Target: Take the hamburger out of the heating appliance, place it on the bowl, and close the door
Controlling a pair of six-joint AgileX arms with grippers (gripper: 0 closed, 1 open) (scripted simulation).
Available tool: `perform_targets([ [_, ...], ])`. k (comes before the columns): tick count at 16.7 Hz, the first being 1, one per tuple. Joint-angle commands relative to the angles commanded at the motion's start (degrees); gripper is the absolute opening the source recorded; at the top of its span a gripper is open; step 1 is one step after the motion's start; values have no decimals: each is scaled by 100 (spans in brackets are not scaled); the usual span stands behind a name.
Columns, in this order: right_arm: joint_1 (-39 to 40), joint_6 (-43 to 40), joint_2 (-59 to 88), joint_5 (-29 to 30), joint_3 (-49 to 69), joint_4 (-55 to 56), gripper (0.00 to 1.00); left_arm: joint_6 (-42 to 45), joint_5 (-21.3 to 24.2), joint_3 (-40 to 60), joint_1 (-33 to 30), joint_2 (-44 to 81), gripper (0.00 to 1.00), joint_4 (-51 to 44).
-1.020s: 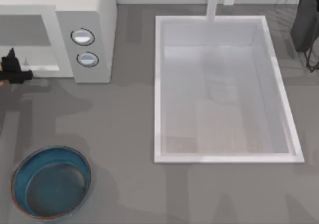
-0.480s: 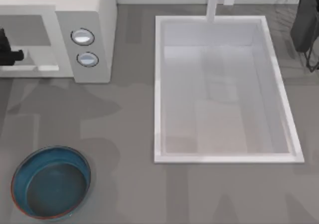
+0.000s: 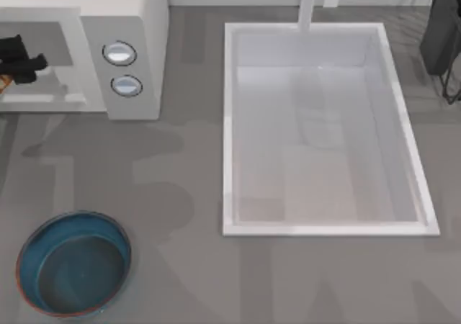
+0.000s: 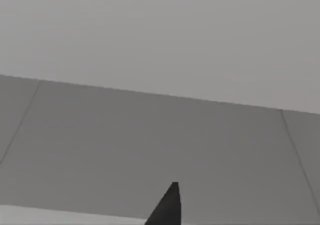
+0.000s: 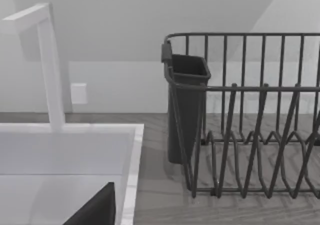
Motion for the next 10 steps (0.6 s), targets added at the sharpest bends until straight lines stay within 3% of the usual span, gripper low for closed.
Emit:
perform_targets([
  [4, 0, 0, 0, 0, 0, 0, 100, -1739, -461, 821, -600, 67, 0, -1675],
  [10, 0, 0, 0, 0, 0, 0, 100, -5515, -1448, 2283, -1822, 326, 0, -5240],
])
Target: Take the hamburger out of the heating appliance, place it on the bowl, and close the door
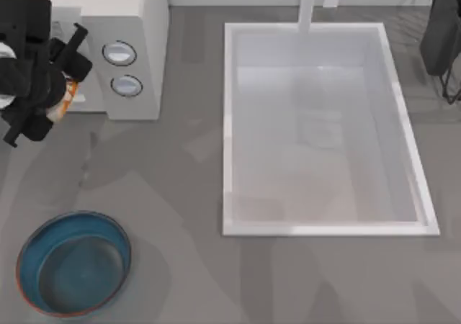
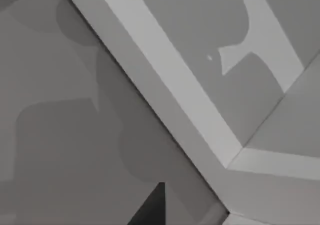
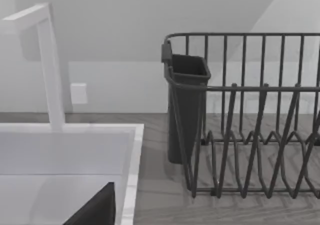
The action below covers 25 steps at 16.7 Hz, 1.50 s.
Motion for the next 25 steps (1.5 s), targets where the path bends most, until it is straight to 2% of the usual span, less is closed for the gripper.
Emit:
perform_targets([
  [9, 0, 0, 0, 0, 0, 0, 100, -6196, -1705, 1430, -1897, 1063, 0, -5775],
  [14, 0, 0, 0, 0, 0, 0, 100, -8767, -2432, 1549, -2663, 1939, 0, -8184],
  [16, 0, 0, 0, 0, 0, 0, 100, -9431, -2629, 1518, -2869, 2245, 0, -8825],
  [19, 0, 0, 0, 0, 0, 0, 100, -9958, -2793, 1467, -3040, 2533, 0, -9346],
  [25, 0, 0, 0, 0, 0, 0, 100, -10015, -2858, 1510, -3029, 2533, 0, -9364],
])
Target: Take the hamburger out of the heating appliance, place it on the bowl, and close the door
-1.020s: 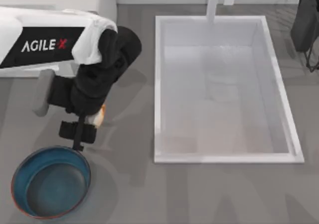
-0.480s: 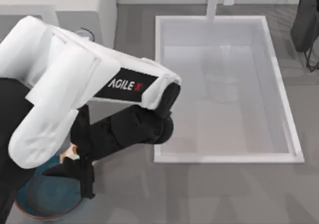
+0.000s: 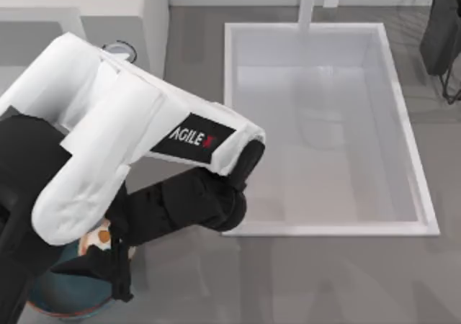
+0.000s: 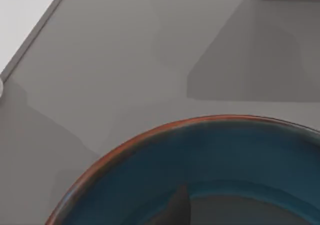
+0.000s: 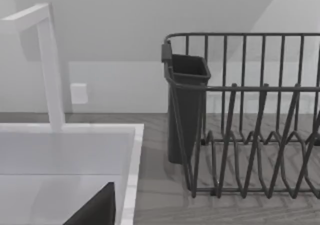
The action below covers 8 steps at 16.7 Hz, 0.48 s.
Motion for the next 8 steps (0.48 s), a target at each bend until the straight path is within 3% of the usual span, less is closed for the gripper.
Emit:
perform_targets([
  [8, 0, 0, 0, 0, 0, 0, 100, 159, -188, -663, 235, -40, 0, 639],
])
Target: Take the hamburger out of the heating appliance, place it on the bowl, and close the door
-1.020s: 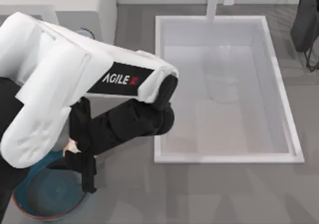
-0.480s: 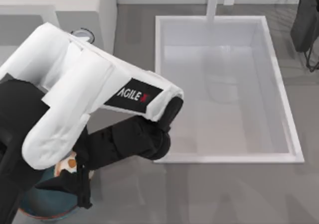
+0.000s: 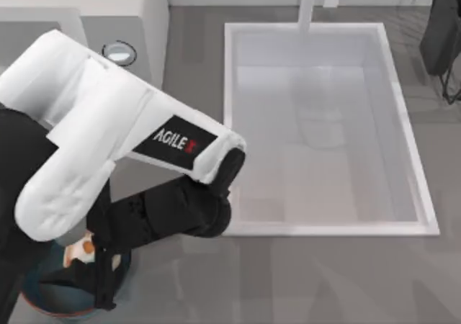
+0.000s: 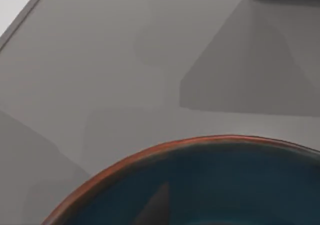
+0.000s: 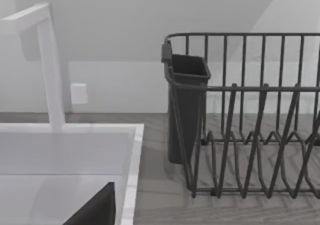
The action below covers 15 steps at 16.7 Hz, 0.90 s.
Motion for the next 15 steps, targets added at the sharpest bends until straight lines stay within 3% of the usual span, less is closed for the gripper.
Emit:
perform_targets([
  [7, 0, 0, 0, 0, 0, 0, 100, 53, -109, -341, 118, 4, 0, 323],
  [15, 0, 0, 0, 0, 0, 0, 100, 53, -109, -341, 118, 4, 60, 323],
])
